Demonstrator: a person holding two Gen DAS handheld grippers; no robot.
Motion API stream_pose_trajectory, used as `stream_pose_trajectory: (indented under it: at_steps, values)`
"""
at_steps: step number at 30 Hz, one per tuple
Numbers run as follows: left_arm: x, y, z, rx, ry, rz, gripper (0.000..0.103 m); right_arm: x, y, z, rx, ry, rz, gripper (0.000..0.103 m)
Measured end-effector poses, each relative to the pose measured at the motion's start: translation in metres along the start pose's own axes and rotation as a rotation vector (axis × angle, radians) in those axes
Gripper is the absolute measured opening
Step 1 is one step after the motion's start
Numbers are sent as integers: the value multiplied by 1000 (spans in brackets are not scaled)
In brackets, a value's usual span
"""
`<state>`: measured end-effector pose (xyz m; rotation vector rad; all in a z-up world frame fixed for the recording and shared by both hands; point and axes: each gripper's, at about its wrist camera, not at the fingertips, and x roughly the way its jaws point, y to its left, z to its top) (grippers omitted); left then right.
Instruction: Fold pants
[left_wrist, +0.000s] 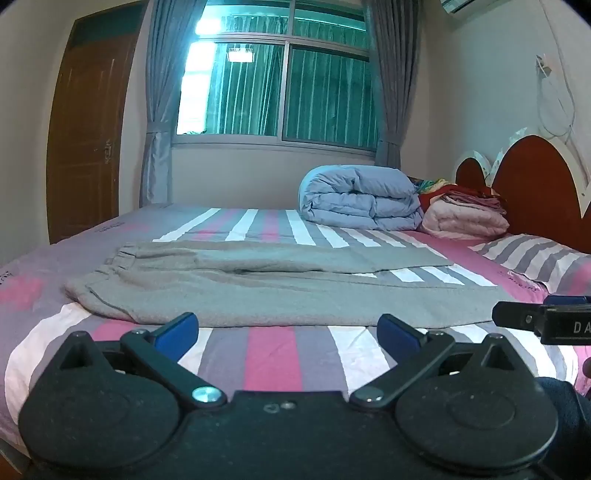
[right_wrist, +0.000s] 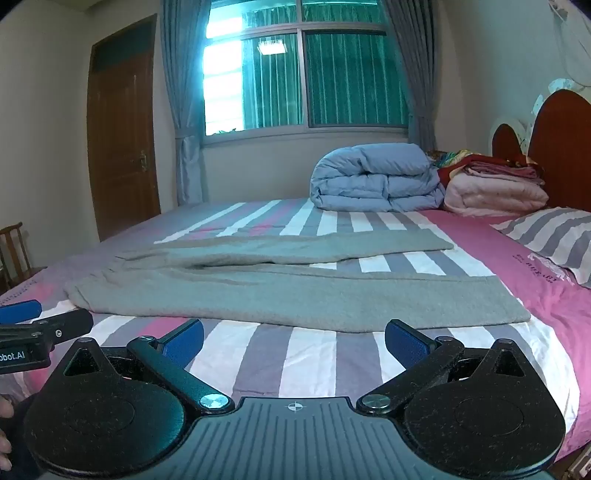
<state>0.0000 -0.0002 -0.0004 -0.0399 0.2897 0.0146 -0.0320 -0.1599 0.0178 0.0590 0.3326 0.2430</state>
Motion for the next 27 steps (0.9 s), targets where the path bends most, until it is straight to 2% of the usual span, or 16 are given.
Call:
stream_pose_trajectory:
  at_steps: [27]
  values:
    - [1, 0, 0, -2, 12, 1, 97, 3, -3, -4, 16, 5, 2, 103]
